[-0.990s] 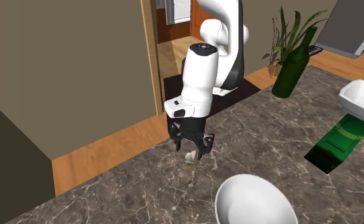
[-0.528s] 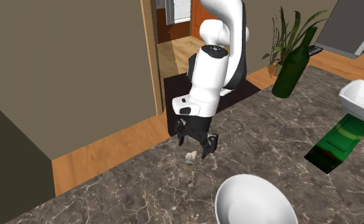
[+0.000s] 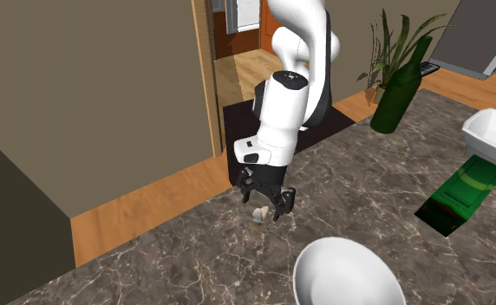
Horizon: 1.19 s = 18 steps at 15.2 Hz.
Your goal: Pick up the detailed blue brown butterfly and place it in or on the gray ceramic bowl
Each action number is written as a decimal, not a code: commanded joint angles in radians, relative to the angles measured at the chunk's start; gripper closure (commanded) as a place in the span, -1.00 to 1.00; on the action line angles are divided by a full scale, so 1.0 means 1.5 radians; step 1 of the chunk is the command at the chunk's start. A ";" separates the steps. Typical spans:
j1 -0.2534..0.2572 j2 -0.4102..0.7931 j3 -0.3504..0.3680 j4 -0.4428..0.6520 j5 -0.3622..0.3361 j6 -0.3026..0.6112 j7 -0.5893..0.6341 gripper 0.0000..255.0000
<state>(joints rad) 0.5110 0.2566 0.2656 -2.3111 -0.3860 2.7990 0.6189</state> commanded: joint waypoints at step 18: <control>-0.018 -0.047 0.027 0.001 0.052 -0.044 -0.043 1.00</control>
<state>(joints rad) 0.4876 0.1966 0.3010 -2.3090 -0.3189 2.7415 0.5651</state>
